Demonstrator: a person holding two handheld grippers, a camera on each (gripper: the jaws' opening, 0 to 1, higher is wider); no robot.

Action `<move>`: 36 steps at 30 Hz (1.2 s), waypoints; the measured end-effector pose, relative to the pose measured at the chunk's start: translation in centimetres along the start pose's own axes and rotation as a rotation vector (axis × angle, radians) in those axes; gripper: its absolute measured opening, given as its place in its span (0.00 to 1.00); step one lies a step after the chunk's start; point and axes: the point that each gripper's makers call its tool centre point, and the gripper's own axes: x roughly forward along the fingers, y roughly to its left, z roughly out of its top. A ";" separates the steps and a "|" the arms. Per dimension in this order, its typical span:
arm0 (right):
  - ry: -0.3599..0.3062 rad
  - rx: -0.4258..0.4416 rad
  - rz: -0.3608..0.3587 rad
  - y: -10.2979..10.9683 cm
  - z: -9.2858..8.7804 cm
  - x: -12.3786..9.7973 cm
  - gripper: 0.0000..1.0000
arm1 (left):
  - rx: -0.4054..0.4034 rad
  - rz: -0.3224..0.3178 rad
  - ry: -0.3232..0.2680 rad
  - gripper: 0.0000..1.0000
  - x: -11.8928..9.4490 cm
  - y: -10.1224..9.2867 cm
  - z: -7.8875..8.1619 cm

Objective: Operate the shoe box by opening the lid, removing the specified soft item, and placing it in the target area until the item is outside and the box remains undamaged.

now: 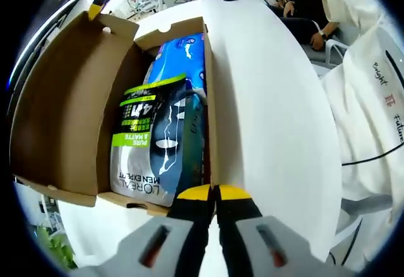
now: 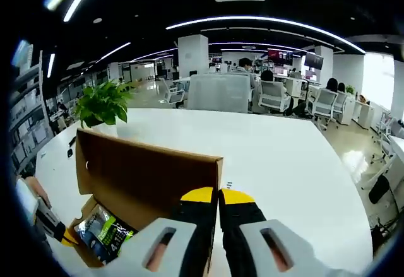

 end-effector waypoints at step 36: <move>0.114 -0.042 -0.066 -1.2 -0.6 2.0 0.00 | 0.001 0.010 -0.024 0.02 0.0 0.2 0.0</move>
